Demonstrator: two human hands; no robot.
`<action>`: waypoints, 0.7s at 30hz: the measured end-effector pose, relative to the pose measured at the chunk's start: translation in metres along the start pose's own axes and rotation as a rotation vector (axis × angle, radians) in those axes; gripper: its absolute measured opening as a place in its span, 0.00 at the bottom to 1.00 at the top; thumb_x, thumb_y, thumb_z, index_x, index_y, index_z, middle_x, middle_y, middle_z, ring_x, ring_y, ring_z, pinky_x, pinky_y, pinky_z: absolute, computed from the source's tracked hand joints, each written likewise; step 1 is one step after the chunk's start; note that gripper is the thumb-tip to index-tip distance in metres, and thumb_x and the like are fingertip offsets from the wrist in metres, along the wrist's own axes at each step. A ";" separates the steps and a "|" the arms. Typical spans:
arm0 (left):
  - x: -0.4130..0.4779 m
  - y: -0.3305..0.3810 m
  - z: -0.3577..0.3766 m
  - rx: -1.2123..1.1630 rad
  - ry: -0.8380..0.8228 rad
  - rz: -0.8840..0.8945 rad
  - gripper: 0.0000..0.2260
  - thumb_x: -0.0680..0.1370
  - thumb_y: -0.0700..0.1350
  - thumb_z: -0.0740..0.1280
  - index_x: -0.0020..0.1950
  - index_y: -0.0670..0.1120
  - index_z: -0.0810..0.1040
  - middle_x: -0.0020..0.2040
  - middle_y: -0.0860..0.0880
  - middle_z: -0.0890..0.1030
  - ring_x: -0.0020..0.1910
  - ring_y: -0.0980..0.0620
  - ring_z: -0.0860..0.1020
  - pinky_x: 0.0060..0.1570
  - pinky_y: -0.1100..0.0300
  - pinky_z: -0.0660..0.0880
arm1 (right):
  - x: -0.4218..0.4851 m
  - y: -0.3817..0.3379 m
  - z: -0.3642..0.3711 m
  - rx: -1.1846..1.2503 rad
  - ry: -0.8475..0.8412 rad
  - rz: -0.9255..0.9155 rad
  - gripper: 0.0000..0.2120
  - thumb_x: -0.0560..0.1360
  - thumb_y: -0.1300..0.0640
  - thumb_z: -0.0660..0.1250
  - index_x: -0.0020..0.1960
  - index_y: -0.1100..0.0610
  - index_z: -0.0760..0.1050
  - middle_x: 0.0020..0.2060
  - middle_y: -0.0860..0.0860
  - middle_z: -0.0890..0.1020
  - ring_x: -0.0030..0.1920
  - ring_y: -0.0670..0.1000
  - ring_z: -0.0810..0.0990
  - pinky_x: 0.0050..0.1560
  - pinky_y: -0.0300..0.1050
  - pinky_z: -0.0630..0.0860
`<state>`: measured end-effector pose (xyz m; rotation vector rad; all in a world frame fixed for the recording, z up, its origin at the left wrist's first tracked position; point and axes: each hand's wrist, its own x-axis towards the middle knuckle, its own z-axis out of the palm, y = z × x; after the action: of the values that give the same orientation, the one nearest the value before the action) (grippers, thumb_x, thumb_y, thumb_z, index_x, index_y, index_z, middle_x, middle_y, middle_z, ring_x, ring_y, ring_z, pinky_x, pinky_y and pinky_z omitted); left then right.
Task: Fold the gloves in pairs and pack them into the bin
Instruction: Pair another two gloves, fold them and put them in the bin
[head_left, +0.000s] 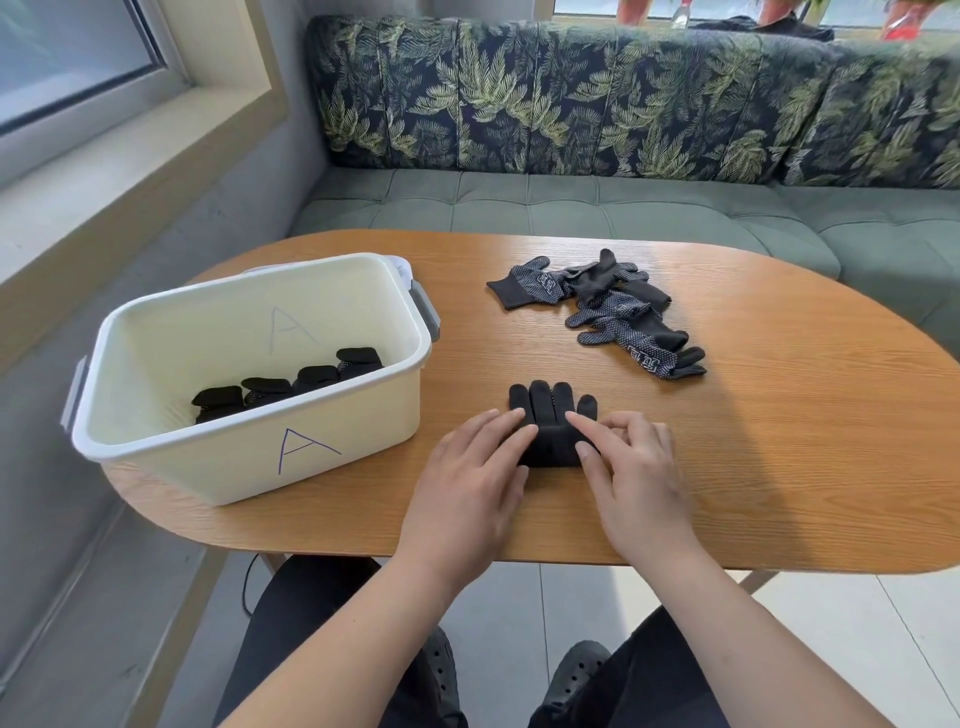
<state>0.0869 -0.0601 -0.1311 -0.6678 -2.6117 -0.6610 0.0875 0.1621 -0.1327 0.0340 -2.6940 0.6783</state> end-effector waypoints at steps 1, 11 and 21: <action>0.000 0.000 0.000 0.011 -0.020 0.018 0.19 0.87 0.50 0.63 0.79 0.50 0.74 0.80 0.53 0.71 0.81 0.49 0.66 0.75 0.47 0.68 | 0.000 0.000 0.001 -0.040 0.003 -0.004 0.17 0.85 0.49 0.64 0.72 0.41 0.79 0.59 0.44 0.75 0.61 0.50 0.69 0.56 0.51 0.75; 0.004 -0.001 0.006 0.108 -0.232 -0.066 0.27 0.87 0.62 0.52 0.84 0.54 0.65 0.85 0.57 0.63 0.85 0.54 0.57 0.81 0.48 0.60 | -0.008 -0.008 -0.001 -0.196 0.011 -0.171 0.20 0.86 0.48 0.62 0.77 0.47 0.75 0.77 0.46 0.73 0.75 0.55 0.69 0.68 0.57 0.72; 0.007 0.003 0.001 0.168 -0.291 -0.057 0.29 0.87 0.63 0.50 0.86 0.52 0.60 0.87 0.56 0.56 0.86 0.53 0.49 0.84 0.52 0.46 | -0.007 -0.008 0.001 -0.197 0.029 -0.188 0.18 0.82 0.47 0.64 0.69 0.47 0.83 0.69 0.43 0.82 0.71 0.53 0.75 0.66 0.55 0.73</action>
<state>0.0822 -0.0545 -0.1276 -0.6842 -2.9222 -0.3764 0.0948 0.1536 -0.1328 0.2220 -2.6726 0.3532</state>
